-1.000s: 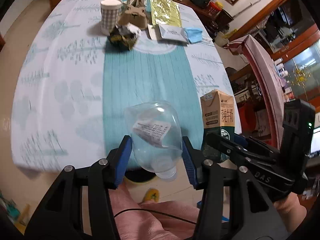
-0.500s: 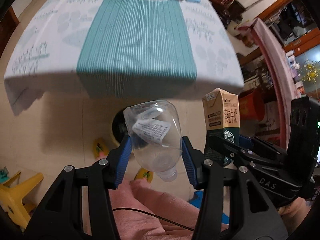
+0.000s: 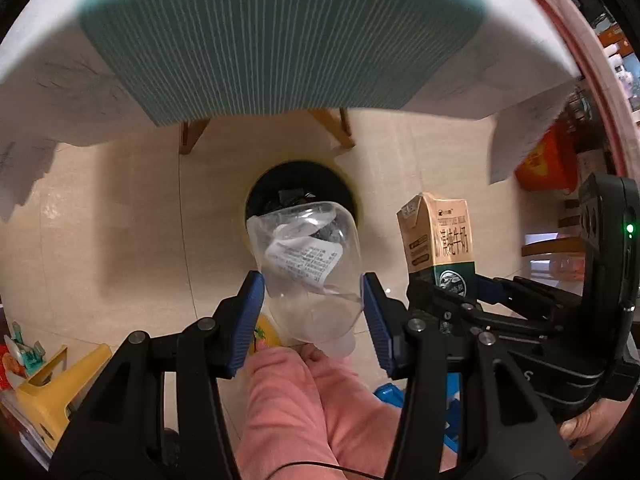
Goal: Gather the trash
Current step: 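Carry the bottle and drink carton off the table down over the bin, then open both tools to drop the bottle and carton into the bin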
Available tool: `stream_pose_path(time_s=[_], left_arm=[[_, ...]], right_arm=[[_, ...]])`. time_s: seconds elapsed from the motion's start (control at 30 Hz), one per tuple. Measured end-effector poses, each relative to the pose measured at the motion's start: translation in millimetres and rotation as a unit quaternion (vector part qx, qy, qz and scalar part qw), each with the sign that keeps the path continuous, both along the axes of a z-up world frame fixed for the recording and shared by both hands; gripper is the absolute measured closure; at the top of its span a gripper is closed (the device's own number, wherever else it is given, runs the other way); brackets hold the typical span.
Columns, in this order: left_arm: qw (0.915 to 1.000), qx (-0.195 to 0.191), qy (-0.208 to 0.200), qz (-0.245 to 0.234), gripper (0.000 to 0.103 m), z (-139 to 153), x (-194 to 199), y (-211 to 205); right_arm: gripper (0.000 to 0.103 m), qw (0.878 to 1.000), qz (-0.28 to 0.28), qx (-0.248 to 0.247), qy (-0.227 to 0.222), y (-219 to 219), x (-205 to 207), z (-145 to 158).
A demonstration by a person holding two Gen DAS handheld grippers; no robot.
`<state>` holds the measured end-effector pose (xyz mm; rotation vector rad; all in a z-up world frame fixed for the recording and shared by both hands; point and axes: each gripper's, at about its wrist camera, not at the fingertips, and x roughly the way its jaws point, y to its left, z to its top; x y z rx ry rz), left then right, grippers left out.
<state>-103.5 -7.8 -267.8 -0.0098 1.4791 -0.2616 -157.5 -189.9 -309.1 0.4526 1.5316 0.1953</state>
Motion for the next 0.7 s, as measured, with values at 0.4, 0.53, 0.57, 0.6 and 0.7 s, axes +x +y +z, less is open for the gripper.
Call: stream_pose_path(time_s=[0.4, 0.53, 0.57, 0.6, 0.7], left_arm=[[0.9996, 0.027, 0.011, -0.005, 0.053, -125.7, 39.6, 2.6], [0.9989, 0.046, 0.001, -0.001, 0.036, -146.0, 51.8, 8.7], [0.9989, 0.047, 0.000, 0.001, 0.029, -147.4, 56.8, 8.4], [0.9988, 0.048, -0.001, 0.004, 0.028, -152.1, 61.1, 12.9], [0.9986, 0.051, -0.002, 0.016, 0.028, -160.3, 64.1, 21.0]], right_arm=[[0.045, 0.999, -0.031, -0.021, 0.007, 11.4, 51.3, -128.4], [0.031, 0.999, -0.041, -0.034, 0.007, 14.9, 69.4, -145.0], [0.031, 0.998, -0.045, -0.035, 0.006, 15.2, 70.5, -147.7], [0.031, 0.998, -0.047, -0.035, 0.004, 13.6, 72.8, -150.7], [0.031, 0.998, -0.050, -0.043, -0.001, 16.0, 74.5, -156.3]])
